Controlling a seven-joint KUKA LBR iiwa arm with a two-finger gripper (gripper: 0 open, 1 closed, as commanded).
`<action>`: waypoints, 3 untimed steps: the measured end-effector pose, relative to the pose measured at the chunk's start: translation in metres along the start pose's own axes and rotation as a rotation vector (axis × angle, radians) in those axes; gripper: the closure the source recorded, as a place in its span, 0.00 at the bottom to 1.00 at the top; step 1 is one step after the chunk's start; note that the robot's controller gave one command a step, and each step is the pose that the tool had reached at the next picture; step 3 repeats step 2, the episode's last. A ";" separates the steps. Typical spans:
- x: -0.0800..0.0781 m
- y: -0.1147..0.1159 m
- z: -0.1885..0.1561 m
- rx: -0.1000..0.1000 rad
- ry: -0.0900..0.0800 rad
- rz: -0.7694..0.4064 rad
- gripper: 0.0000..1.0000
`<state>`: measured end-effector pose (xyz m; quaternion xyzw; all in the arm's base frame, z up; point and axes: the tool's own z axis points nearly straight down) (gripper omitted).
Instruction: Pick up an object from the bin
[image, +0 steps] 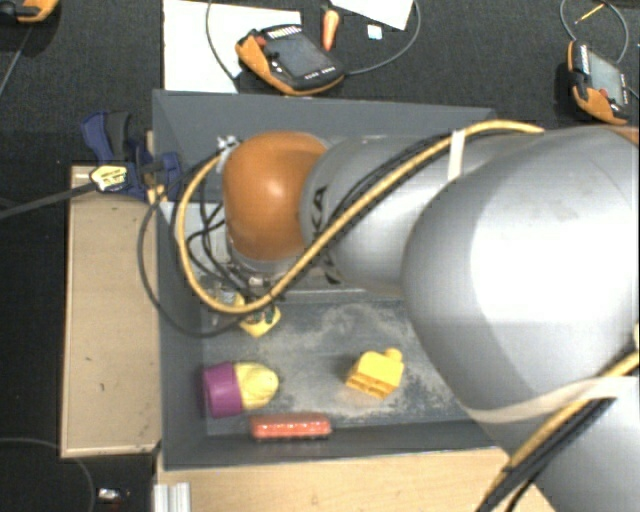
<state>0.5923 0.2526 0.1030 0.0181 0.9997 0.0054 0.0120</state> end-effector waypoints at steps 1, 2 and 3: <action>0.000 0.000 -0.009 0.000 0.000 0.000 1.00; 0.001 -0.001 -0.026 0.003 0.007 0.001 1.00; 0.001 -0.001 -0.026 0.003 0.007 0.001 1.00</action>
Offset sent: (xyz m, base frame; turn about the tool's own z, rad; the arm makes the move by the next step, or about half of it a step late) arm -0.0003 -0.0002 0.0679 0.0001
